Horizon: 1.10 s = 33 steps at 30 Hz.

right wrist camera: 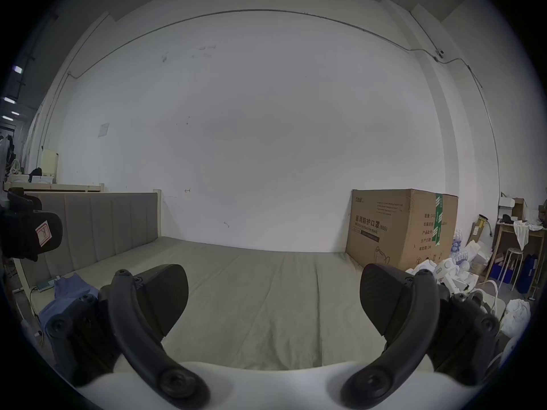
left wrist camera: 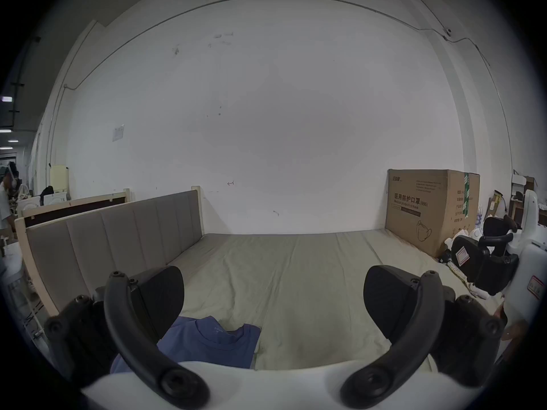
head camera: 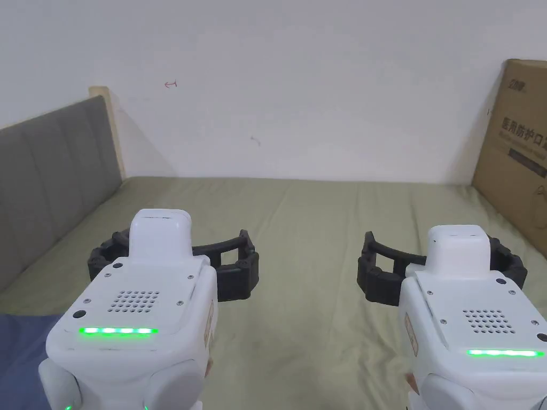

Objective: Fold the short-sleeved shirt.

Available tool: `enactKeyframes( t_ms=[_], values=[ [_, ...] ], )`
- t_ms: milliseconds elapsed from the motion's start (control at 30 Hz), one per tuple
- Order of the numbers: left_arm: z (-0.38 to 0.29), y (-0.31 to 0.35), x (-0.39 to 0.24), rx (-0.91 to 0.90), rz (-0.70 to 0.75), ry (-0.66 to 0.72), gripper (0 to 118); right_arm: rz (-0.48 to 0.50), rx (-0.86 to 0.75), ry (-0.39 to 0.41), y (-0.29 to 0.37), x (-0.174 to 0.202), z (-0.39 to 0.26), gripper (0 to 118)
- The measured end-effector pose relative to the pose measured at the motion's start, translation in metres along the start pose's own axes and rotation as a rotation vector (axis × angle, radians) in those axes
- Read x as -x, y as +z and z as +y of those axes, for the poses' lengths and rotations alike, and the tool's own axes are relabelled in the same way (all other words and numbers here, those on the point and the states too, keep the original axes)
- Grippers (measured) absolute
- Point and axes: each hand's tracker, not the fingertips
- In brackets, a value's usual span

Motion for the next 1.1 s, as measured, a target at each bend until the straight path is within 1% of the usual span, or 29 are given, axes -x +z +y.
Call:
enactKeyframes(
  t_ms=[367, 900, 1100],
  values=[
    [-0.0004, 0.0005, -0.0002, 0.001, 0.001, -0.003, 118, 0.004, 0.02, -0.01, -0.0006, -0.0016, -0.0005, 117],
    [-0.0004, 0.0006, -0.0004, 0.0, 0.003, -0.004, 118, 0.007, 0.001, -0.017, 0.0017, -0.0022, 0.0021, 117],
    [-0.0012, 0.0008, -0.0006, 0.0, 0.0, -0.003, 118, 0.021, 0.007, -0.035, 0.0031, -0.0037, 0.001, 117]
  ],
)
